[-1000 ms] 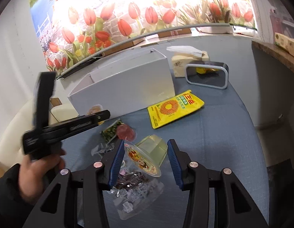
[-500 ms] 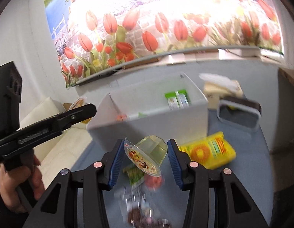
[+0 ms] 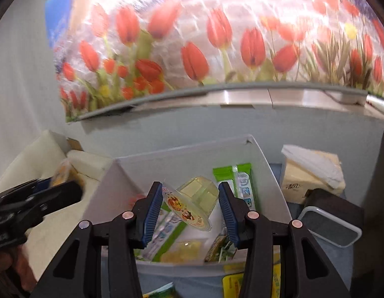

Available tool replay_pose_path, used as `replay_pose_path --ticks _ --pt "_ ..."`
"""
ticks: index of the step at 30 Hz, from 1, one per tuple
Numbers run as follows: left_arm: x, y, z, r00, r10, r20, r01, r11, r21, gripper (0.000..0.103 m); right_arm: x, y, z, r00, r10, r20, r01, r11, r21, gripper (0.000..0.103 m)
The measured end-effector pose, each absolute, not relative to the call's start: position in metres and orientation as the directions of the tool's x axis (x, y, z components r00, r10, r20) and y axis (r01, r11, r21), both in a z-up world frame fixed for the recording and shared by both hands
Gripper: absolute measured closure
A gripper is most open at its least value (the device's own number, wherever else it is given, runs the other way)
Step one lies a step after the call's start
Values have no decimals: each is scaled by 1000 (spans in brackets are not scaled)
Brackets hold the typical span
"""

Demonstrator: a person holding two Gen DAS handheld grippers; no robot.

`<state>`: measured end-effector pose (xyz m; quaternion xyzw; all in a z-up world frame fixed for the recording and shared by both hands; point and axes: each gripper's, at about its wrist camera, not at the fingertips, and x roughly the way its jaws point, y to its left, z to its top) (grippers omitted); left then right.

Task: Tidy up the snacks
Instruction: 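Grasp a yellow jelly cup with the left tool while the right tool carries its cup to the box, then open both tools over the white box to drop the cups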

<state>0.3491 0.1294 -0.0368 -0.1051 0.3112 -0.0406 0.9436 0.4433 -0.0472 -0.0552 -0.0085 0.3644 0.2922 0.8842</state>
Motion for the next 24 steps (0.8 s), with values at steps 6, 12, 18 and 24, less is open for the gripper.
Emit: replay_pose_path --ticks 6,12,18,24 --pt "357 130 -60 769 -126 -626 7 982 -189 52 454 -55 -75 556 470 -685 -484 854 193 51" --pt "351 137 -59 788 -119 -604 -14 977 -211 0 450 -65 -65 611 452 -650 -468 868 164 11" --pt "346 138 -51 791 -101 -604 -19 982 -189 0 438 -61 -51 611 485 -625 -495 851 177 0" --pt "339 136 -50 774 -129 -620 -2 979 -206 0 420 -62 -46 606 508 -613 -508 839 193 0"
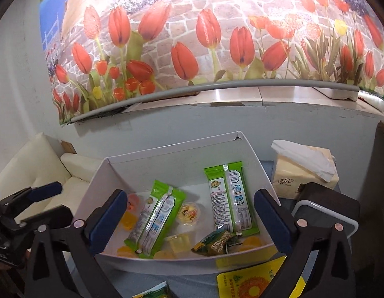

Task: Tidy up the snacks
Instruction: 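Open both tools over the white box to drop the cups, then grasp the red jelly cup with the right tool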

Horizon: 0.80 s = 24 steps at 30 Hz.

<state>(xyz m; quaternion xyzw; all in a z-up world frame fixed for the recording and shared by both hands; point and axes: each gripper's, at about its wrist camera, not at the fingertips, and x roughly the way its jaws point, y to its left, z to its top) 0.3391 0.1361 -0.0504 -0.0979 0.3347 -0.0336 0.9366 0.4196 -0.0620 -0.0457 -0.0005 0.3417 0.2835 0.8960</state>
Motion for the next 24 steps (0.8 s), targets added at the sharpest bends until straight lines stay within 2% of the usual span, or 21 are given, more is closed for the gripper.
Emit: replay_pose_path --ticks 7,15,20,24 --pt "302 128 -50 796 -150 -587 11 972 -235 0 362 -91 -42 594 540 -597 -548 814 192 0" --pt "248 95 -70 782 -184 -595 73 976 -207 0 307 -103 -91 500 493 -712 -592 795 135 0" --pt "225 79 -95 747 -180 -640 82 980 -180 0 303 -96 -130 434 451 -780 -582 801 140 0" --pt "213 76 -116 713 -190 -675 63 976 -208 0 313 -89 -147 399 435 -807 -579 802 145 0"
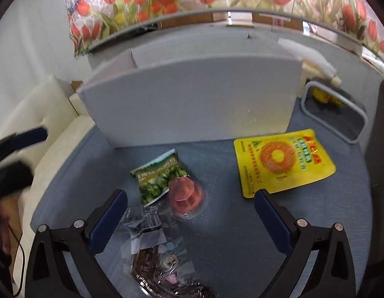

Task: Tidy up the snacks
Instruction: 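Grasp the red jelly cup with the right tool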

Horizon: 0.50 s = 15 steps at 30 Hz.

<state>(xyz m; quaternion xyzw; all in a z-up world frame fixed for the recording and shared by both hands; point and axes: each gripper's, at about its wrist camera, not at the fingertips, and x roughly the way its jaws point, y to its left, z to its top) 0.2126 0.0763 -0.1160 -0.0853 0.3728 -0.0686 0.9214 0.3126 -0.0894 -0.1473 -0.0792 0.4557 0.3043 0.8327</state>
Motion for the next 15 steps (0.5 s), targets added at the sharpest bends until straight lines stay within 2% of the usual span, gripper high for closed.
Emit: replay_pose_path --ticks 3,4,5,7,11,15 --pt "206 76 -125 700 -194 -687 59 975 -215 0 320 -88 -155 384 437 -813 -570 805 164 7" --pt "204 76 -128 696 -192 -692 57 975 -213 0 323 -88 -157 378 429 -820 -561 811 166 17" --pt "203 76 -131 692 -191 -696 55 976 -212 0 327 -87 -163 362 419 -833 -554 815 169 33" --pt "202 76 -135 686 -188 -703 52 976 -211 0 330 -85 -171 323 431 -842 -562 804 196 50" --pt "206 80 -143 670 -187 -719 34 974 -222 0 327 -84 -171 343 443 -828 -581 793 183 64" --pt "211 75 -145 666 -184 -723 46 977 -206 0 322 -93 -162 377 453 -808 -582 794 174 64"
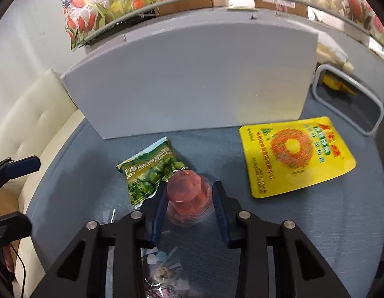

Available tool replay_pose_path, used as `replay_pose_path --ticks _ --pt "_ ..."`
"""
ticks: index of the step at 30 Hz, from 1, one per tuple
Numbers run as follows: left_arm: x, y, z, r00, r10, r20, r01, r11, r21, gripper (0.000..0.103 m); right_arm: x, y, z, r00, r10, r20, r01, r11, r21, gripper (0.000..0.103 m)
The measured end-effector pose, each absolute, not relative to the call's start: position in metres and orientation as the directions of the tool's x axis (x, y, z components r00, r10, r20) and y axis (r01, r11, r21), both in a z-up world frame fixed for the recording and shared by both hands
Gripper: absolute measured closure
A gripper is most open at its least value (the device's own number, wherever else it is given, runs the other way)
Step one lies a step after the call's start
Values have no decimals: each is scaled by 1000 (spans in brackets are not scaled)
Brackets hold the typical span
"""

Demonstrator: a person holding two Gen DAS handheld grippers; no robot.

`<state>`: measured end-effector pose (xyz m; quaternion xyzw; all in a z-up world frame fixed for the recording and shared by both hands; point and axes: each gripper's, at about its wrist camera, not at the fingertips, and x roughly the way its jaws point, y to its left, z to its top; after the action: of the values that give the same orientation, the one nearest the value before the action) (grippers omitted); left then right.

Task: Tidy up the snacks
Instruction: 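Grasp the red jelly cup with the right tool, then grasp the green pea-snack packet with the left tool while the right tool holds the cup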

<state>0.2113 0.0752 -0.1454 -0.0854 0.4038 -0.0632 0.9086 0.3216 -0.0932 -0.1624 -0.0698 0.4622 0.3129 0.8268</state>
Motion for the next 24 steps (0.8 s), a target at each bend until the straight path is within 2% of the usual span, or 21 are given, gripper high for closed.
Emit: replay_pose_path --ticks 6,7,10,13,20,23,24 --pt "233 60 -154 642 -173 -746 63 983 -174 0 312 -122 -133 430 480 -765 -560 806 191 64" --pt "239 56 -156 636 -168 -753 64 984 -166 0 308 -128 -126 441 483 -756 -554 809 194 68" --pt "256 47 -163 628 -164 -761 76 986 -149 0 295 -150 -110 473 495 -729 -539 817 204 68" --pt "276 38 -176 599 -147 -787 84 989 -122 0 284 -162 -104 494 470 -731 -540 825 166 68" --pt "305 32 -199 552 -149 -820 60 988 -139 0 264 -187 -92 510 516 -688 -520 822 230 68" --pt "309 28 -205 545 -147 -825 68 989 -131 3 253 -188 -85 523 515 -679 -530 820 215 68" --pt "310 26 -205 548 -142 -824 78 990 -118 9 251 -189 -83 524 520 -675 -532 818 218 68"
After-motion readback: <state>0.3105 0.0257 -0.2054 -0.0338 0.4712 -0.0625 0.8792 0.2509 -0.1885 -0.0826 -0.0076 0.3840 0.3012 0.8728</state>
